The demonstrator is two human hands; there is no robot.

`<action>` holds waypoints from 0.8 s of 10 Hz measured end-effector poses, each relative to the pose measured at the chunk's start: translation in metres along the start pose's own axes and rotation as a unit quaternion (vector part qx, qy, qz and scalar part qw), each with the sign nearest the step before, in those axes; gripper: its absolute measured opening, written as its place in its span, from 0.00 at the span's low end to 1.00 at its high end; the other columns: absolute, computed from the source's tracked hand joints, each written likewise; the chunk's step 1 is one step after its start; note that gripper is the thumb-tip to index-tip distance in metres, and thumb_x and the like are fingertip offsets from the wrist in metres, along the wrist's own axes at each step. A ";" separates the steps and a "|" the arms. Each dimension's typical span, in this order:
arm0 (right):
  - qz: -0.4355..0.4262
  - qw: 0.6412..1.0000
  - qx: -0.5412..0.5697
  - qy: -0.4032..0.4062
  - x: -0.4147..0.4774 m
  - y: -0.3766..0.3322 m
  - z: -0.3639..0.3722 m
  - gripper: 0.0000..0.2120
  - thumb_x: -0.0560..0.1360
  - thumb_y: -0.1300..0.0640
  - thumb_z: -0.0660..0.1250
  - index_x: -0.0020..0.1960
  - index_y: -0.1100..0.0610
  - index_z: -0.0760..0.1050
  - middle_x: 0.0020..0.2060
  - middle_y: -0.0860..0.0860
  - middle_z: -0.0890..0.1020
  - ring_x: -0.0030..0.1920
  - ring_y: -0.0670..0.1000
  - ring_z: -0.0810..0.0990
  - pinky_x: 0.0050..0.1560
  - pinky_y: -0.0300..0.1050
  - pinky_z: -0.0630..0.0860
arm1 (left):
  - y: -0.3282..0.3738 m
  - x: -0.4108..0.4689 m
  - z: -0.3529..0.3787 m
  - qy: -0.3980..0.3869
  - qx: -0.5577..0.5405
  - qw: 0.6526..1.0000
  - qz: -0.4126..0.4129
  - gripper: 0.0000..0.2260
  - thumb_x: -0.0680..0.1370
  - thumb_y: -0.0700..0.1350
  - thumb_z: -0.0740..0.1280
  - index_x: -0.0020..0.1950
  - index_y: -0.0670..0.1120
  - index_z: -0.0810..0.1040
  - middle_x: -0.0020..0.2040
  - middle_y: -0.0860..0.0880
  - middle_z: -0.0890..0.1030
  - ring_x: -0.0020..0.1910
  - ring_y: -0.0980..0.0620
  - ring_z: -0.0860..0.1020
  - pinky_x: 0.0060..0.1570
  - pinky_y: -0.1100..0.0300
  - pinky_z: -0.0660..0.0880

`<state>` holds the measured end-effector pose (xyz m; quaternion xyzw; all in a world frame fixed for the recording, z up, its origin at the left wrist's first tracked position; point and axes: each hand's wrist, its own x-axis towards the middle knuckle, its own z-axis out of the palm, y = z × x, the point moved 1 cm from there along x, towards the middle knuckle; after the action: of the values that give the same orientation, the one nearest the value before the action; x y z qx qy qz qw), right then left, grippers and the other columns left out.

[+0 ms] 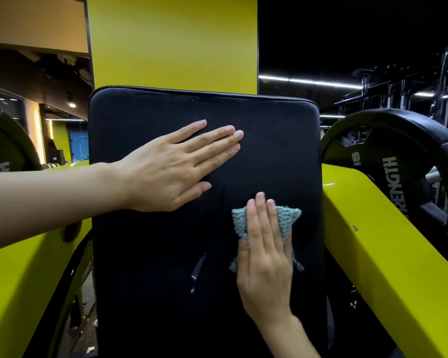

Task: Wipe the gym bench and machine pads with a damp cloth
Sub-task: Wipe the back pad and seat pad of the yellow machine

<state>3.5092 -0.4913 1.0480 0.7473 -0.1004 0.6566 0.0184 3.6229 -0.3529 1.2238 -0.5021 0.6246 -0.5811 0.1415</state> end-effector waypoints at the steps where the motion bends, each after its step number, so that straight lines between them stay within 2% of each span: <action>1: 0.028 0.999 0.014 0.016 0.022 0.024 -0.010 0.24 0.84 0.54 0.50 0.78 0.59 0.58 0.78 0.53 0.60 0.79 0.51 0.55 0.75 0.60 0.59 | 0.003 0.003 0.001 0.001 -0.004 1.000 0.006 0.29 0.83 0.53 0.48 0.81 0.40 0.51 0.81 0.43 0.50 0.81 0.46 0.49 0.77 0.45 0.50; 3: 0.060 0.996 0.038 0.045 0.082 0.069 -0.022 0.25 0.83 0.56 0.50 0.79 0.60 0.57 0.78 0.53 0.58 0.79 0.51 0.52 0.78 0.55 0.55 | 0.007 0.007 0.002 -0.001 0.002 1.000 0.007 0.29 0.83 0.53 0.48 0.81 0.39 0.51 0.81 0.43 0.50 0.81 0.46 0.50 0.77 0.44 0.51; 6: 0.033 0.999 0.025 0.006 0.011 0.064 -0.024 0.25 0.83 0.56 0.51 0.79 0.60 0.56 0.79 0.53 0.59 0.79 0.53 0.53 0.76 0.60 0.57 | 0.010 0.009 0.002 -0.003 0.010 1.000 0.001 0.29 0.83 0.53 0.48 0.81 0.39 0.52 0.81 0.43 0.51 0.80 0.46 0.51 0.77 0.43 0.52; 8: 0.007 1.000 0.020 -0.009 -0.013 0.066 -0.023 0.24 0.83 0.56 0.51 0.78 0.59 0.55 0.78 0.52 0.59 0.79 0.54 0.55 0.75 0.59 0.58 | 0.011 0.010 0.002 -0.004 0.012 1.000 -0.004 0.29 0.83 0.52 0.48 0.81 0.40 0.51 0.81 0.43 0.51 0.80 0.46 0.51 0.77 0.43 0.53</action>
<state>3.4733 -0.5502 1.0314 0.7526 -0.0923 0.6520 -0.0017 3.6149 -0.3640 1.2173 -0.5055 0.6148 -0.5869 0.1480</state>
